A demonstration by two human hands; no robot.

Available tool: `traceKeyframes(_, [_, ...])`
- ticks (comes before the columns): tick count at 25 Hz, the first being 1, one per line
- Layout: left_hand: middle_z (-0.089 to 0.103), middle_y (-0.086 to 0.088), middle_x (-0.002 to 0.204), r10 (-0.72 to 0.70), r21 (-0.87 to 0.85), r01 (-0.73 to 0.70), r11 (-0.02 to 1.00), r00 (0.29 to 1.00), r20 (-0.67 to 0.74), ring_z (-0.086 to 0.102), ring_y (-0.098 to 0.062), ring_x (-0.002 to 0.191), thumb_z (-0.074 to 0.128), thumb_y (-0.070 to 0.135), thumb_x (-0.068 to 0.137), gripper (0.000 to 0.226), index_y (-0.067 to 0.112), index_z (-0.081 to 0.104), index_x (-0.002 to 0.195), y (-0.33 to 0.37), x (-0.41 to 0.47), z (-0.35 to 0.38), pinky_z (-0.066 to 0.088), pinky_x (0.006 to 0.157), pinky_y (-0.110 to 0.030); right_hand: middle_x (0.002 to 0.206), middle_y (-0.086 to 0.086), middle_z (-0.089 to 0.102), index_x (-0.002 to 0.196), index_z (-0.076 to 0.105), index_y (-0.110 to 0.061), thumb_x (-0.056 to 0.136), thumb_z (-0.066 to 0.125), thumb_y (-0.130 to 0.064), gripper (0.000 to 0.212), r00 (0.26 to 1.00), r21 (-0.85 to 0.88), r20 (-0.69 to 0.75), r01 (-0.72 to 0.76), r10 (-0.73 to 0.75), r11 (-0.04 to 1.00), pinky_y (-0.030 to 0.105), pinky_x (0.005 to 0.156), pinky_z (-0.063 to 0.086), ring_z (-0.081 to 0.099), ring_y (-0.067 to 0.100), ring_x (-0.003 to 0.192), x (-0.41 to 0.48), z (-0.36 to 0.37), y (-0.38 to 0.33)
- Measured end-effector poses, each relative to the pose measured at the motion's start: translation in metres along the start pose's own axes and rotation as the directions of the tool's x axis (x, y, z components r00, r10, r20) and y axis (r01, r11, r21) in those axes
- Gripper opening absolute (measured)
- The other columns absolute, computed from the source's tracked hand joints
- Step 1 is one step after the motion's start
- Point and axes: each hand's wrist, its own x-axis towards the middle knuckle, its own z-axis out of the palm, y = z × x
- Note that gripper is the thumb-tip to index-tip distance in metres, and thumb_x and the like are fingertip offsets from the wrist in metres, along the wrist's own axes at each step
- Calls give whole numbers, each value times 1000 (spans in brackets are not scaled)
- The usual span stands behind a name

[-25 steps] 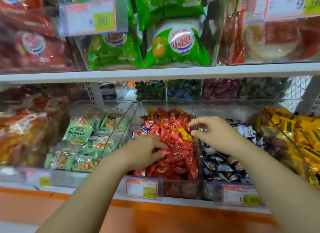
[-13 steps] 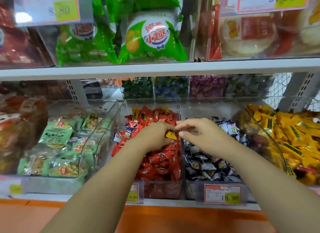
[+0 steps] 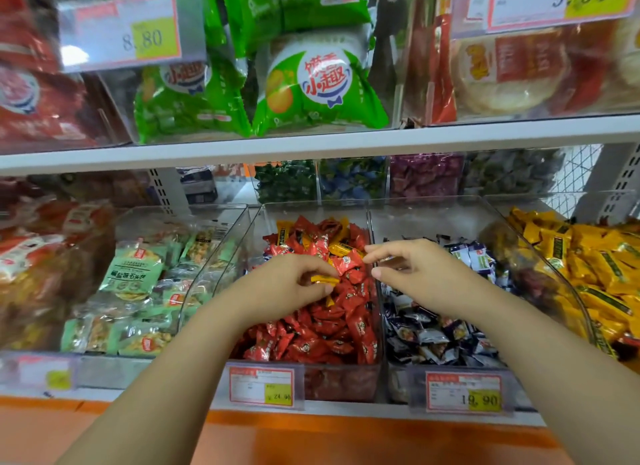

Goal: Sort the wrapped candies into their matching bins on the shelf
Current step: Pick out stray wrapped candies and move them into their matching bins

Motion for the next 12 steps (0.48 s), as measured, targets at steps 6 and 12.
traceKeyframes(6, [67, 1, 109, -100, -43, 91, 995, 926, -365, 60, -14, 101, 59, 34, 90, 27, 22, 64, 114, -10, 29, -10, 42, 80, -22, 135, -16, 50, 112, 64, -29, 91, 58, -24, 23, 1000, 34, 11, -19, 19, 999, 16, 91, 40, 54, 0, 108, 0, 1, 0])
traceKeyframes(12, [63, -1, 117, -84, 126, 104, 987, 984, -156, 57, -17, 108, 59, 32, 90, 30, 20, 62, 118, -21, 69, 9, 42, 89, -26, 133, -21, 49, 109, 64, -34, 90, 58, -25, 21, 1000, 44, 14, -20, 20, 999, 20, 94, 44, 55, -3, 106, 4, 2, 5])
